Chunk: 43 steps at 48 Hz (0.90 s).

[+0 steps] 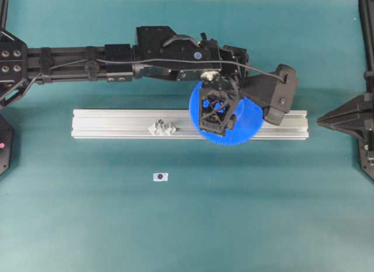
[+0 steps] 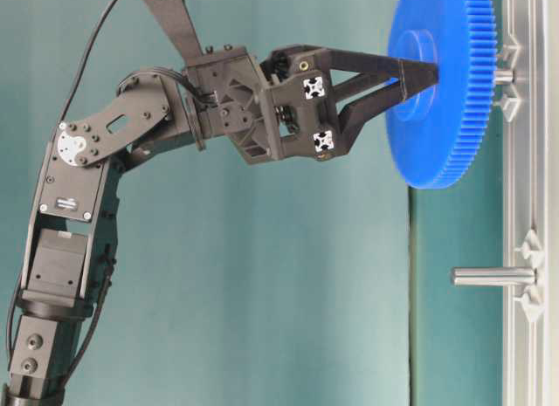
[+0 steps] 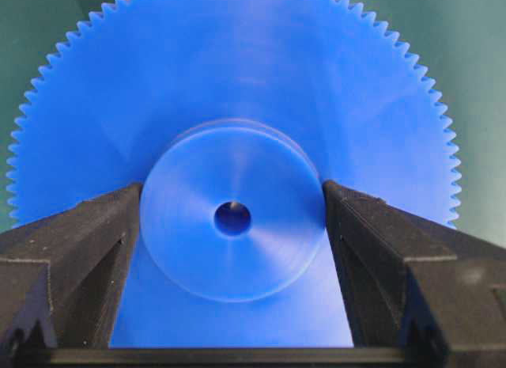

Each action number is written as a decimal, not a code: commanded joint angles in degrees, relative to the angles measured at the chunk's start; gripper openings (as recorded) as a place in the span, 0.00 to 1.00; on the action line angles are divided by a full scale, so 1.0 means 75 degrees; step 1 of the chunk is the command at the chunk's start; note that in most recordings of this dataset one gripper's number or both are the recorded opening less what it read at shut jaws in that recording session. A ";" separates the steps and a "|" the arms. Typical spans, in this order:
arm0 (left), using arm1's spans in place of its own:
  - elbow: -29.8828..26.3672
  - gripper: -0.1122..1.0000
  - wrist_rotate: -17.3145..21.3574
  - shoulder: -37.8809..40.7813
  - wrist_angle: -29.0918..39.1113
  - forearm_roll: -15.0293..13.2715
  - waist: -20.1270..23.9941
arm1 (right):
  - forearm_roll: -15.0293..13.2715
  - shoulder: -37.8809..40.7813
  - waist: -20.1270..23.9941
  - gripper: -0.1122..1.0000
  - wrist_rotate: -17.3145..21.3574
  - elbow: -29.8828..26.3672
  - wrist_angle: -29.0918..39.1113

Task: Insert the large gear onto the shaft.
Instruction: 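Lower the gear down onto the shaft with the left gripper, then open the left gripper and withdraw it from the seated gear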

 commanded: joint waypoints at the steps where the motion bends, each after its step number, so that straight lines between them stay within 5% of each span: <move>1: -0.0234 0.81 0.0012 -0.0234 -0.0035 0.0012 -0.0012 | -0.0012 0.0059 -0.0012 0.19 0.0059 -0.0094 -0.0035; 20: -0.0281 0.81 -0.0234 -0.0199 0.0012 0.0012 -0.0012 | -0.0012 0.0059 -0.0023 0.19 0.0070 -0.0094 -0.0035; 27: -0.0340 0.95 -0.0410 -0.0152 0.0305 0.0012 0.0000 | 0.0000 0.0059 -0.0012 0.19 0.0070 -0.0094 -0.0035; 43: -0.0410 0.93 -0.0422 -0.0164 0.0457 0.0012 -0.0023 | -0.0012 0.0059 -0.0012 0.19 0.0070 -0.0105 -0.0035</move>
